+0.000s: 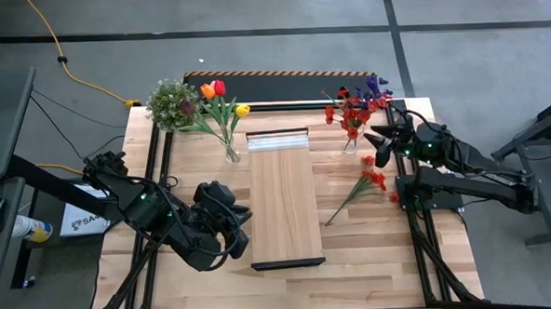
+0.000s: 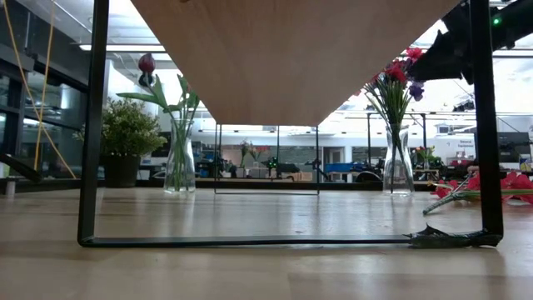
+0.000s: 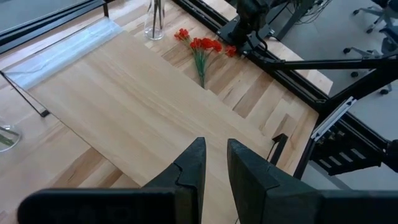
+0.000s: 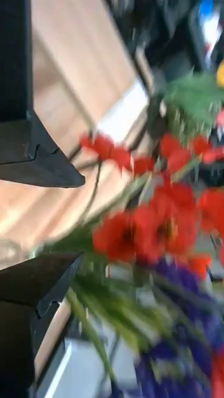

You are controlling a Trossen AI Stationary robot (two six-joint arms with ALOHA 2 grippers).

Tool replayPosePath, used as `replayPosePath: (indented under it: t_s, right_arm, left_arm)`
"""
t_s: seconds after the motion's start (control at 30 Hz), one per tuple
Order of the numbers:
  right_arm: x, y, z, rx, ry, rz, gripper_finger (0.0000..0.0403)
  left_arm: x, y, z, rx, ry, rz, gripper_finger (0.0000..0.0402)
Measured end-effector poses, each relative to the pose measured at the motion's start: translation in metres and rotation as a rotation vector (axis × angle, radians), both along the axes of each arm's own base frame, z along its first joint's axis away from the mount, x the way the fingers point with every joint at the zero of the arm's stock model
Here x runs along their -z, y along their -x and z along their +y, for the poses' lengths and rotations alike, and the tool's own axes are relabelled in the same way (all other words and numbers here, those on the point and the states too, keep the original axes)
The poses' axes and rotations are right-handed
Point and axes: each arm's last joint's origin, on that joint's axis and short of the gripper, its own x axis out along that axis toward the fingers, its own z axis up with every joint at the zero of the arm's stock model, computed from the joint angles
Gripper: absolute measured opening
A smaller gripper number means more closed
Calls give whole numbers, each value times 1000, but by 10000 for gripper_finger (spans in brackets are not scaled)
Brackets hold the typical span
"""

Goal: Pick and place flowers into a vace then onto a shelf
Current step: Put the orange flowers into the right transparent vase

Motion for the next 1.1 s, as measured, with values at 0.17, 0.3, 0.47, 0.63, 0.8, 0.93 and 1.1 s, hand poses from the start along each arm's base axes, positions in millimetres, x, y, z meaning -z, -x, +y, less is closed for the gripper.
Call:
replayPosePath:
  t_s: [0.17,0.3,0.47,0.63,0.8,0.93,1.1]
  right_arm:
    - [-2,-4,6,-121,-98,-81,165]
    - [-2,-6,12,-226,-163,-106,165]
    - [-11,-7,23,-414,-241,-147,165]
    - [-32,-3,34,-578,-258,-202,165]
    - [-49,1,43,-697,-249,-243,165]
    - [-55,-7,51,-797,-258,-292,165]
    - [-60,-24,63,-881,-271,-324,165]
  left_arm:
    - [0,0,0,-2,-2,-1,101]
    - [0,0,0,-2,0,-3,101]
    - [0,0,0,-2,1,-5,101]
    - [0,0,0,-2,1,-5,101]
    - [0,0,0,-2,1,-5,101]
    - [0,0,0,-2,1,-5,101]
    - [0,0,0,-2,0,-5,101]
